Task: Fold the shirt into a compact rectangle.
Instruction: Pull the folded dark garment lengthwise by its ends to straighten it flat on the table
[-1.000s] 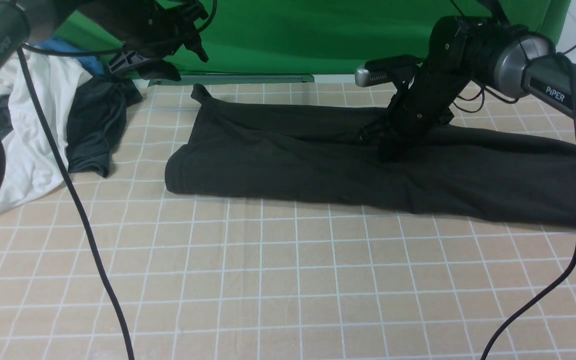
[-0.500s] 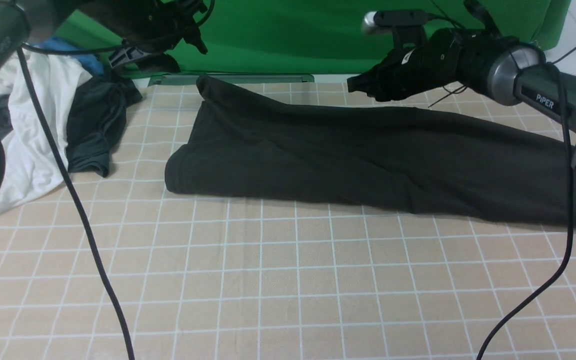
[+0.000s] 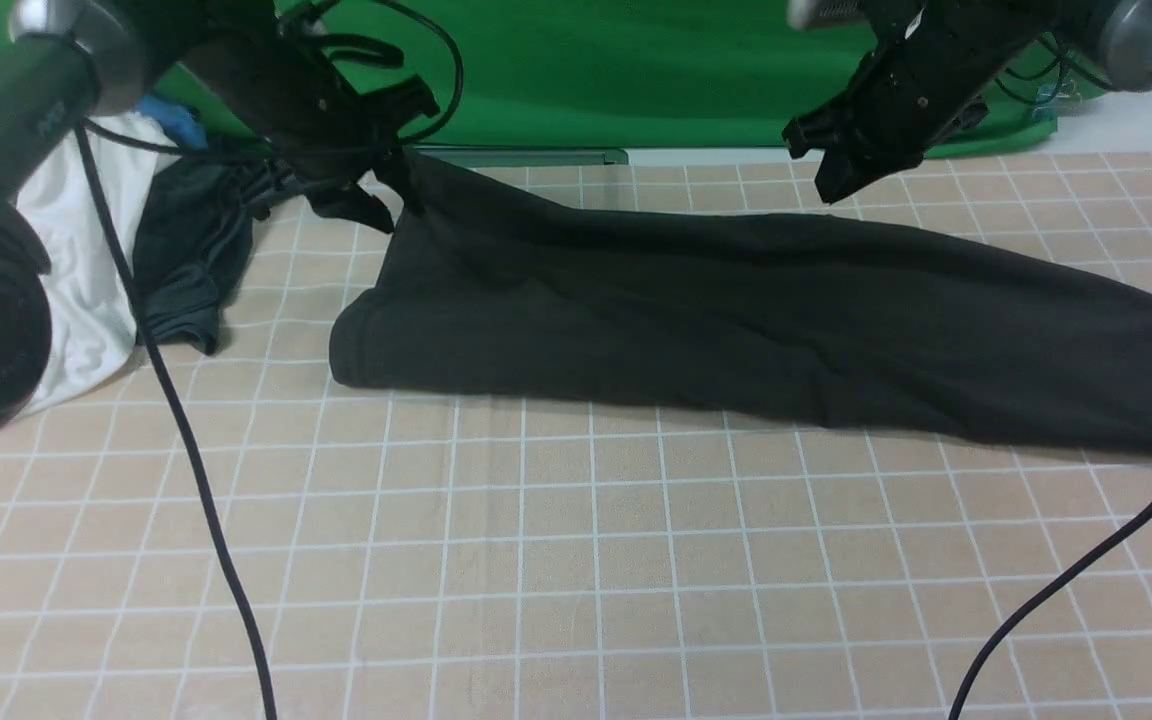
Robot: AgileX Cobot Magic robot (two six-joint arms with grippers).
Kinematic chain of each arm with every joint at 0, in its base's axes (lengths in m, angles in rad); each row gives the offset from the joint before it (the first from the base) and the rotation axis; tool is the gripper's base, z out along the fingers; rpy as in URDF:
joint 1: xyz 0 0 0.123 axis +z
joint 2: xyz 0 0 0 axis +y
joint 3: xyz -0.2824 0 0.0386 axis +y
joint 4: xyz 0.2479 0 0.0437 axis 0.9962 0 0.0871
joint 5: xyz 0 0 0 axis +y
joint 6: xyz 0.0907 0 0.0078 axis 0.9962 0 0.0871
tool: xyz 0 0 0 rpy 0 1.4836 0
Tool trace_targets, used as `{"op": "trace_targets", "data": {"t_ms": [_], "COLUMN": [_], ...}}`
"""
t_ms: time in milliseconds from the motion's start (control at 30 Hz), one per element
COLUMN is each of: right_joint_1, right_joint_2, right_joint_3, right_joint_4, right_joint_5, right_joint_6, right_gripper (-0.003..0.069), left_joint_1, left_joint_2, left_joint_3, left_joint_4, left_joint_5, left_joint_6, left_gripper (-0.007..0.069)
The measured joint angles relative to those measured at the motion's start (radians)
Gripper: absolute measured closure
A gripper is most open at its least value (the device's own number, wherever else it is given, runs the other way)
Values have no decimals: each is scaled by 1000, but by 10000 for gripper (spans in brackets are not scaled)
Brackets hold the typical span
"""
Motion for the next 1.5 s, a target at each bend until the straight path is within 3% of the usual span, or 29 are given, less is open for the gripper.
{"op": "trace_targets", "data": {"t_ms": [100, 167, 367, 500, 633, 767, 933, 1000, 1133, 1300, 1500], "right_joint_1": [0, 0, 0, 0, 0, -2, -14, -21, -28, -28, -30], "right_joint_2": [0, 0, 0, 0, 0, 0, 0, -3, -21, -131, -348], "right_joint_3": [-2, -2, -2, -2, -2, -2, -2, -2, -2, 77, 300], "right_joint_4": [0, 0, -1, -9, -38, -56, -56, -56, -60, -60, -64], "right_joint_5": [0, -1, -1, -2, 1, 19, 59, 62, 63, 61, 63], "right_joint_6": [0, 0, 0, -1, -1, -1, -1, -1, -1, -1, -1], "right_gripper": [628, 628, 628, 628, 628, 628, 628, 628, 627, 627, 627], "left_joint_1": [0, -2, -4, 8, 30, 55, 61, 61, 59, 29, 10], "left_joint_2": [49, 74, 144, 175, 129, 19, -105, -120, -122, -160, -175], "left_joint_3": [0, 0, 0, 0, 0, 0, -7, -7, 32, 227, 385], "left_joint_4": [-90, -137, -180, -184, -179, -137, 18, 39, 35, 32, 153], "left_joint_5": [-107, -205, -491, -535, -449, -305, -15, 82, 183, 191, 198], "left_joint_6": [56, 92, 117, 104, 72, 70, 69, 69, 67, 78, 78], "left_gripper": [587, 610, 606, 589, 506, 377, 197, 158, 134, 171, 221]}}
